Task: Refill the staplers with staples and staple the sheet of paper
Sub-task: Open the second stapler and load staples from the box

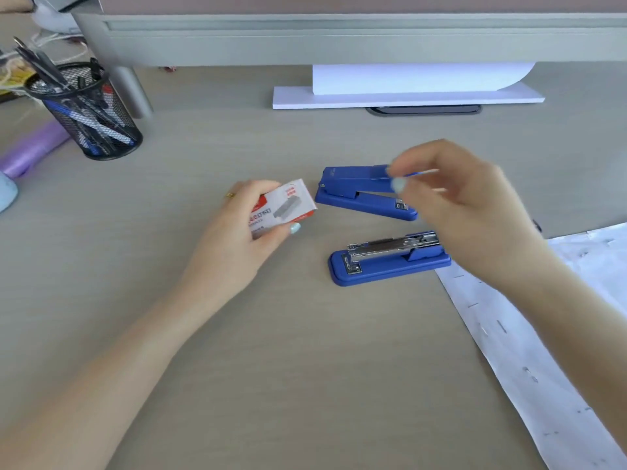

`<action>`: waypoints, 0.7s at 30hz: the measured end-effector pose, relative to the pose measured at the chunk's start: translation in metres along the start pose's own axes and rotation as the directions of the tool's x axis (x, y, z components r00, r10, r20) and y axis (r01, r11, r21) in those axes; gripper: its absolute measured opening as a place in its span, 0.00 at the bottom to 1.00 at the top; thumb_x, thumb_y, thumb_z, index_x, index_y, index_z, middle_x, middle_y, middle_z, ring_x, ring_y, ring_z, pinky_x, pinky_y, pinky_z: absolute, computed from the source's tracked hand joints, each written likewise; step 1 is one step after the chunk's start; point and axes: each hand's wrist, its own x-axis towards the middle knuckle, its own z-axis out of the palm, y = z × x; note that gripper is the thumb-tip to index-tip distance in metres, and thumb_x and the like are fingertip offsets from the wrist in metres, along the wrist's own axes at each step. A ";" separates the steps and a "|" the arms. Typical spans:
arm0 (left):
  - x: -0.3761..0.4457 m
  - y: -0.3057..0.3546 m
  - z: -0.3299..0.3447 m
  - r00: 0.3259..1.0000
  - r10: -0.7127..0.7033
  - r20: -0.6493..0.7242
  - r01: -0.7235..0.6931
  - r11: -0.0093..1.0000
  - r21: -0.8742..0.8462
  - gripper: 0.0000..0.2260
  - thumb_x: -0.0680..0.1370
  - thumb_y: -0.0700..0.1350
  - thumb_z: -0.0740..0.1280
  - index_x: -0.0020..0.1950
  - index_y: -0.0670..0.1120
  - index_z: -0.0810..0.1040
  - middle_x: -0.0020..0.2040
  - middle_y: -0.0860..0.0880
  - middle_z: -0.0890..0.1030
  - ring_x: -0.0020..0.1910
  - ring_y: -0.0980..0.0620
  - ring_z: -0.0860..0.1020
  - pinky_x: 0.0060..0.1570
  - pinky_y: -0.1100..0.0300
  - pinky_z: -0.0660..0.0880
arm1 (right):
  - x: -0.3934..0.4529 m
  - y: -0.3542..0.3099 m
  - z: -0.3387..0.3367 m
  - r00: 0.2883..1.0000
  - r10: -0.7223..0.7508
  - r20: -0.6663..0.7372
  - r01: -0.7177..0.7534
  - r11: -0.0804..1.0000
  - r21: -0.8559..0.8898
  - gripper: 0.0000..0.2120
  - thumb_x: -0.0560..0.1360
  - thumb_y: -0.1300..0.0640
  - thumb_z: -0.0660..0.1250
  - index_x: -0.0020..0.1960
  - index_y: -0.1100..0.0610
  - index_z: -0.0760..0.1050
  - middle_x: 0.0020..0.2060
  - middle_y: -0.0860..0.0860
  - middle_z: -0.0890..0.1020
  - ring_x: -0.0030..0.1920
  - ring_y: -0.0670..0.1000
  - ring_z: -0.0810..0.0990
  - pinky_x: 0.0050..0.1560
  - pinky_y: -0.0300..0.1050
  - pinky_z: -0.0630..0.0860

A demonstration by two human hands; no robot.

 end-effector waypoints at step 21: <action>-0.015 0.013 0.015 0.959 0.278 0.054 -0.237 0.892 -0.384 0.15 0.73 0.51 0.62 0.59 0.61 0.65 0.54 0.66 0.73 0.55 0.59 0.73 0.54 0.65 0.70 | 0.013 -0.004 0.033 0.898 0.071 0.434 -0.296 0.828 0.477 0.06 0.73 0.56 0.65 0.49 0.52 0.76 0.43 0.50 0.81 0.41 0.43 0.83 0.38 0.36 0.79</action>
